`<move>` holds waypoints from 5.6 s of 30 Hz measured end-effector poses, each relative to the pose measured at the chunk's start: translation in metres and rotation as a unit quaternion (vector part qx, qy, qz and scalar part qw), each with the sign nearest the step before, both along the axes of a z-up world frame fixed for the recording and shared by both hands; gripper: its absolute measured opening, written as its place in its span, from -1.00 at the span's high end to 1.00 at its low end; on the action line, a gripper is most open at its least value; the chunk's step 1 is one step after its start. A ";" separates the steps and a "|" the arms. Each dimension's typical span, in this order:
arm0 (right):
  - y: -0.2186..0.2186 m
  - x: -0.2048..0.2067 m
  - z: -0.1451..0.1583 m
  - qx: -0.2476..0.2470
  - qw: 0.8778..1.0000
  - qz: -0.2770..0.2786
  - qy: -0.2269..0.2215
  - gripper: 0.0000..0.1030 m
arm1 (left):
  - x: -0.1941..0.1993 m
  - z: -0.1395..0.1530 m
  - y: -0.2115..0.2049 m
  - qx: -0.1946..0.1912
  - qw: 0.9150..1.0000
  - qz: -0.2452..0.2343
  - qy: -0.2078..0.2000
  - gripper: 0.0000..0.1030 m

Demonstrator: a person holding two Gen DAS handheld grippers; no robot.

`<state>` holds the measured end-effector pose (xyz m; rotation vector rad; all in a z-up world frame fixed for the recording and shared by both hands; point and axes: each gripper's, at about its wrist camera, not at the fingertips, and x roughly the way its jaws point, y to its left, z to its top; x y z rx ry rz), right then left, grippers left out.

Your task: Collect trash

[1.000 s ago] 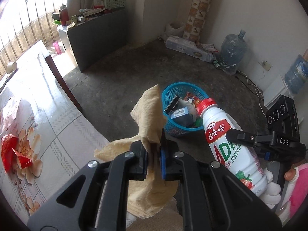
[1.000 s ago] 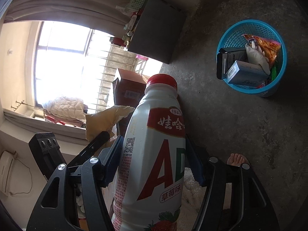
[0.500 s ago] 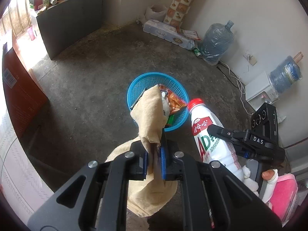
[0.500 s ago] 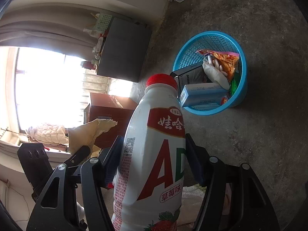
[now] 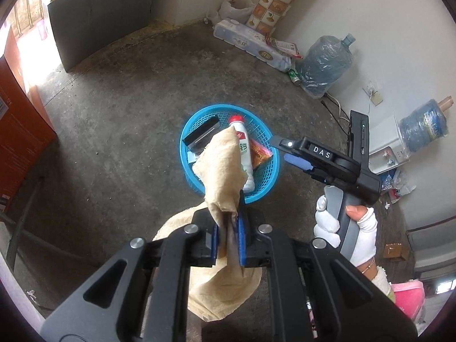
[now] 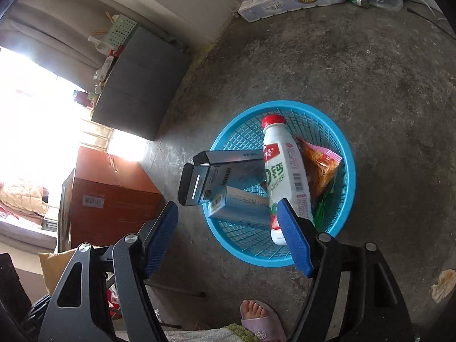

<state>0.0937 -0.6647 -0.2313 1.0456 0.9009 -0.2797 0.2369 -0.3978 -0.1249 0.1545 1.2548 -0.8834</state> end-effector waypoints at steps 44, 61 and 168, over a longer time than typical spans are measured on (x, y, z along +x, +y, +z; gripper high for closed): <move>0.187 -0.066 0.154 0.000 0.988 0.112 -0.108 -0.40 | -0.045 0.108 0.365 -0.095 0.953 0.269 -0.101 -0.26; 0.400 0.108 0.227 -0.020 0.925 0.363 -0.112 -0.41 | 0.023 0.105 0.428 -0.013 0.950 0.263 -0.171 -0.26; 0.490 0.045 0.196 -0.185 0.892 0.411 -0.043 0.63 | -0.078 0.069 0.452 0.084 0.934 0.309 -0.161 0.42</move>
